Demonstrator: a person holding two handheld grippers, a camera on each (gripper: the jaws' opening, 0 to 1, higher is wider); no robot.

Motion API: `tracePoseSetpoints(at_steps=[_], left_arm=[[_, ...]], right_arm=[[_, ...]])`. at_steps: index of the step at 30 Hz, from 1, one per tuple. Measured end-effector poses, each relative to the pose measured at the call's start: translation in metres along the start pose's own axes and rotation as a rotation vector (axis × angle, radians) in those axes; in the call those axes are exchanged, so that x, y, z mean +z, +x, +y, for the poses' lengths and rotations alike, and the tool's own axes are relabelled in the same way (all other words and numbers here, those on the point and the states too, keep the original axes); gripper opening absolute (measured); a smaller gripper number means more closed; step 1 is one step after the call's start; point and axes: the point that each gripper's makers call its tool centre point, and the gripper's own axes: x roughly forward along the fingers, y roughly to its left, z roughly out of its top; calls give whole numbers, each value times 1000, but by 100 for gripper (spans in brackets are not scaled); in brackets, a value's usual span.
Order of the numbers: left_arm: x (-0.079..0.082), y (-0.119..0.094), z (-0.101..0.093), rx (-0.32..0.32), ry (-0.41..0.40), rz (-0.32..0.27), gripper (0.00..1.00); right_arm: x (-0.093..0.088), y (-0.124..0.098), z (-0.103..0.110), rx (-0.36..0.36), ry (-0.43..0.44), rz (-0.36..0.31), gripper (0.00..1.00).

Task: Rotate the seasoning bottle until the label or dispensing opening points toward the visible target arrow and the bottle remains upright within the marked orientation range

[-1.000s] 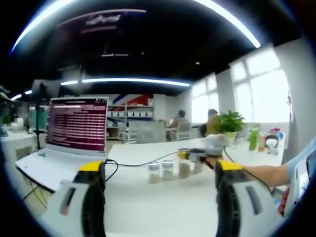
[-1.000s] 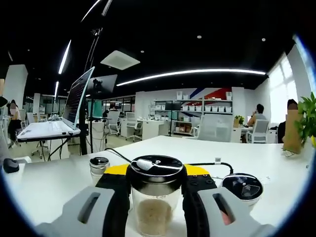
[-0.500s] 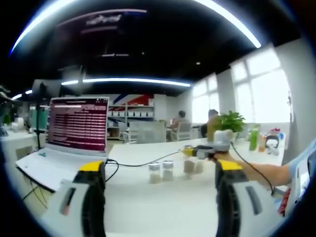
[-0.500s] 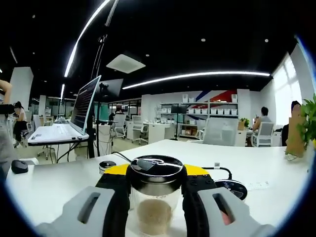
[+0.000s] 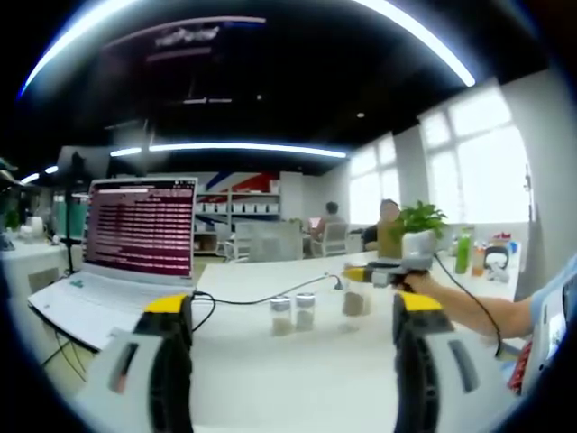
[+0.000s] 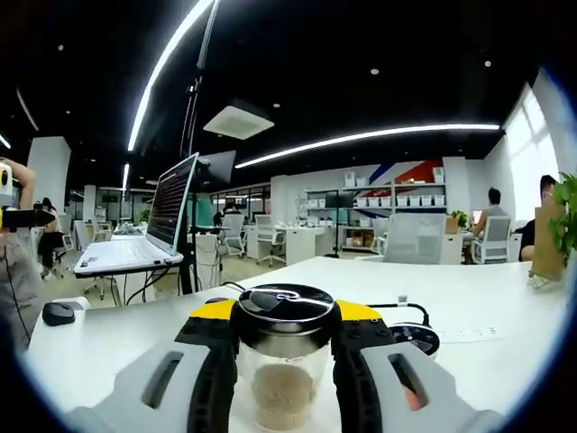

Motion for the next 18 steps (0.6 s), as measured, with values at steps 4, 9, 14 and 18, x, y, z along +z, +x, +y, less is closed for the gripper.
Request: tracePoseSetpoints(at_steps=[4, 9, 14, 18], left_arm=[[0, 0, 1, 4, -4, 0, 98], [-1, 1, 0, -3, -1, 4, 98], [-2, 2, 0, -6, 1, 9, 98], [-2, 2, 1, -1, -1, 7, 98]], right_arm=[[2, -2, 0, 14, 7, 6, 39], [-1, -8, -2, 33, 45, 14, 39], [-4, -12, -5, 44, 70, 19, 39], [-5, -20, -4, 47, 48, 28, 39]])
